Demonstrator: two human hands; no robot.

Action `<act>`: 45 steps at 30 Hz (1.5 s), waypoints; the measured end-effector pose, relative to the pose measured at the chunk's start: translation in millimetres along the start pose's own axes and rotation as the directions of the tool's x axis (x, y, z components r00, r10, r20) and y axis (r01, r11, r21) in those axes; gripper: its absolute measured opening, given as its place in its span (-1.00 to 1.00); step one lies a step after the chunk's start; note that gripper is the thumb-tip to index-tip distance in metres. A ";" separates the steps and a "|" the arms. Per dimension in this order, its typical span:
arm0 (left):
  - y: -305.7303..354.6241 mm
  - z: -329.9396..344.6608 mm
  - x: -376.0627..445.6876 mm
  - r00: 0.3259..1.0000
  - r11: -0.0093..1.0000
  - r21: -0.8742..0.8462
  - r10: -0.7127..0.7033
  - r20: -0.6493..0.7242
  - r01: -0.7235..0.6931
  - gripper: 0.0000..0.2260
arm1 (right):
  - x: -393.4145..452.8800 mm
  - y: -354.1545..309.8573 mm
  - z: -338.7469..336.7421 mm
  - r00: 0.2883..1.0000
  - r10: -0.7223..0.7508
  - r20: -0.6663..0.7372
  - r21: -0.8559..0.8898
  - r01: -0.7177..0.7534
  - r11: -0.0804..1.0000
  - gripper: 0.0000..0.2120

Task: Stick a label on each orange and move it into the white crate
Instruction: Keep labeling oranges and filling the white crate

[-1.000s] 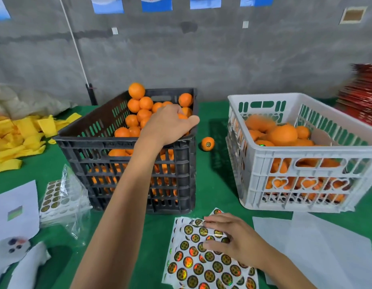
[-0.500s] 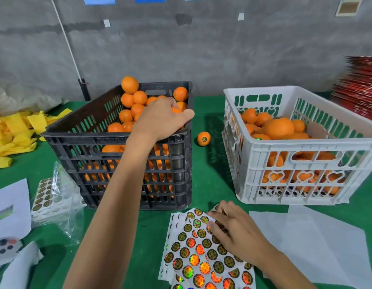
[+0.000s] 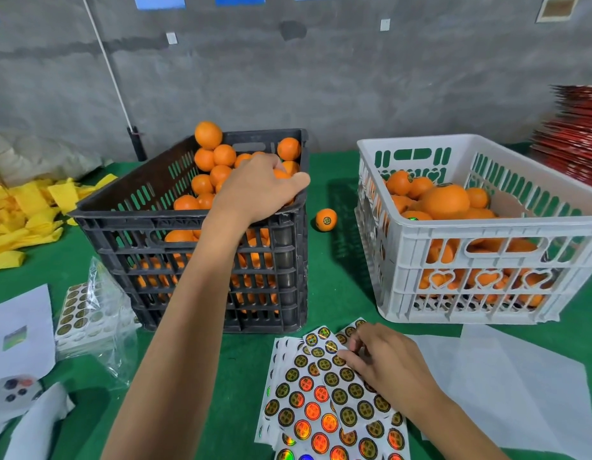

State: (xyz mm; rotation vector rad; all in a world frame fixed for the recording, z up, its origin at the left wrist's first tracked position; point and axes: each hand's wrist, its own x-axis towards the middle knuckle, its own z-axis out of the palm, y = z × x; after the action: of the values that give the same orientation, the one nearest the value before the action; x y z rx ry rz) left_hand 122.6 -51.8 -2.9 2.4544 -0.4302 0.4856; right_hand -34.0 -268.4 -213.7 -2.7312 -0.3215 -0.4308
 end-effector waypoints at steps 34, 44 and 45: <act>-4.2 -15.8 10.5 0.962 0.785 -0.564 -0.263 0.071 0.256 -0.56 | 190.9 -113.7 -115.7 0.947 0.172 -0.271 0.787 0.115 0.606 -0.83; 2.7 -4.0 33.8 0.901 0.598 -0.701 -0.405 0.152 0.388 -0.76 | 177.1 -114.7 -114.3 0.780 -0.162 -0.605 0.020 0.219 0.976 -0.55; 5.9 1.2 36.5 0.915 0.607 -0.713 -0.383 0.124 0.351 -0.74 | 175.2 -116.7 -115.9 0.805 -0.153 -0.573 -0.006 0.183 0.983 -0.46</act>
State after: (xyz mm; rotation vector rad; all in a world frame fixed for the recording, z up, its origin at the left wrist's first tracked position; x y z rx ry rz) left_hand 152.7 -64.0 14.9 1.6681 -0.0487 0.1310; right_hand 67.3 -177.0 -15.9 -2.3777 -0.3991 -1.2393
